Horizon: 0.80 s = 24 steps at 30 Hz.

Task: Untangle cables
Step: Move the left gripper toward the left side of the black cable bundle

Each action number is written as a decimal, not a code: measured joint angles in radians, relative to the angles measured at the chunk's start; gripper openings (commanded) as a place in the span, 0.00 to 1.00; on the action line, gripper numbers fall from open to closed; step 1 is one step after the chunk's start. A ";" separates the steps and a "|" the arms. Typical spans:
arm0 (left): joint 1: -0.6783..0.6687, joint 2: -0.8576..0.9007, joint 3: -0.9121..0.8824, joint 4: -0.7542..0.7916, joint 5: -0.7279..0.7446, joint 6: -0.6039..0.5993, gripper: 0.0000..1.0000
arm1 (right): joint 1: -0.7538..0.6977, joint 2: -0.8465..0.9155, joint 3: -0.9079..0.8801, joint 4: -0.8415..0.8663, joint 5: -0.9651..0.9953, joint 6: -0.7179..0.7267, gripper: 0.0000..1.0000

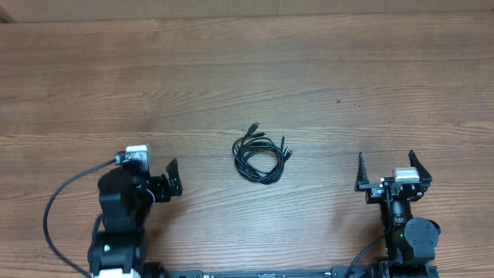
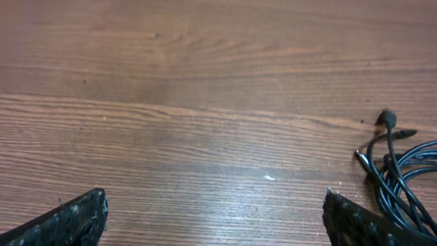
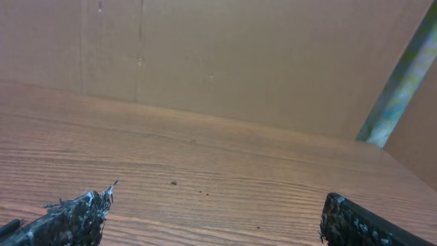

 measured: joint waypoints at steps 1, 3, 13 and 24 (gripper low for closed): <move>0.000 0.031 0.012 0.000 0.003 0.000 1.00 | 0.000 0.000 0.000 0.000 0.000 0.000 1.00; 0.000 0.079 0.032 -0.008 0.006 0.000 1.00 | 0.000 0.000 0.000 0.000 0.000 0.000 1.00; 0.000 0.290 0.135 -0.065 0.027 0.025 1.00 | 0.000 0.000 0.000 0.000 0.000 0.000 1.00; 0.000 0.401 0.185 -0.096 0.033 0.025 1.00 | 0.000 0.000 0.000 0.000 0.000 0.000 1.00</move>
